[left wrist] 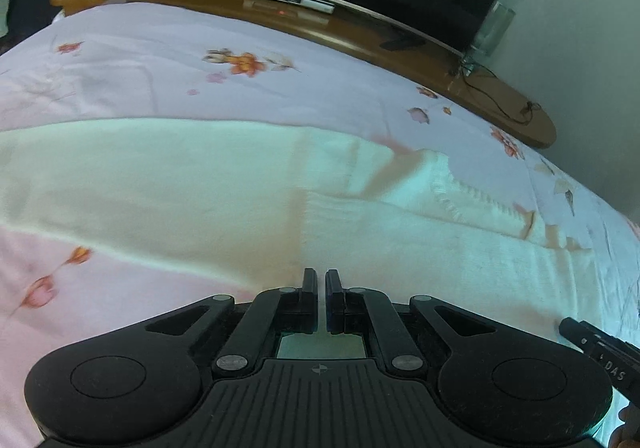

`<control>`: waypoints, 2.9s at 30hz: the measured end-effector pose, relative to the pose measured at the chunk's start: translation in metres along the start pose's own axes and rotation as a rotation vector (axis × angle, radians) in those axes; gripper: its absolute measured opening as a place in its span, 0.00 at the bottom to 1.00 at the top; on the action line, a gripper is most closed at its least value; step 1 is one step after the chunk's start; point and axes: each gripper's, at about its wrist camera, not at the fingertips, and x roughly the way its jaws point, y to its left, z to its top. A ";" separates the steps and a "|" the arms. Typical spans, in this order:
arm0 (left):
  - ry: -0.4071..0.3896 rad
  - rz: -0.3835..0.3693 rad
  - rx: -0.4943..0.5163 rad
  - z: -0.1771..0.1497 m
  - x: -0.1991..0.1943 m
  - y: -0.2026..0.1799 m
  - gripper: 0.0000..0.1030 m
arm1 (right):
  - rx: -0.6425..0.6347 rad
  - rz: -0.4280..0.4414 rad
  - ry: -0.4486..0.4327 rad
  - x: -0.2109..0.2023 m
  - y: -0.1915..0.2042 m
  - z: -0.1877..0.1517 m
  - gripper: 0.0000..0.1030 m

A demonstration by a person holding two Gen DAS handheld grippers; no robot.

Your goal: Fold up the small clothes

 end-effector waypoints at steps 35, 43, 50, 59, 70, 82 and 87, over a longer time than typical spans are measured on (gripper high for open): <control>-0.081 0.297 -0.103 -0.008 -0.073 0.167 0.04 | -0.177 0.332 0.001 -0.025 0.197 -0.010 0.47; 0.040 0.341 -0.193 0.001 -0.056 0.190 0.04 | -0.178 0.326 -0.008 -0.021 0.202 -0.008 0.48; 0.037 0.369 -0.167 0.004 -0.055 0.189 0.04 | -0.180 0.329 0.002 -0.016 0.205 -0.008 0.48; -0.080 0.362 -0.119 0.004 -0.072 0.182 0.04 | -0.180 0.332 0.005 -0.014 0.206 -0.009 0.48; -0.133 0.349 -0.137 0.004 -0.081 0.185 0.01 | -0.172 0.331 0.001 -0.014 0.204 -0.011 0.48; -0.168 0.364 -0.106 0.019 -0.072 0.190 1.00 | -0.166 0.326 -0.010 -0.012 0.202 -0.009 0.48; -0.150 0.296 -0.284 0.022 -0.059 0.223 0.98 | -0.176 0.312 -0.017 -0.009 0.203 -0.006 0.48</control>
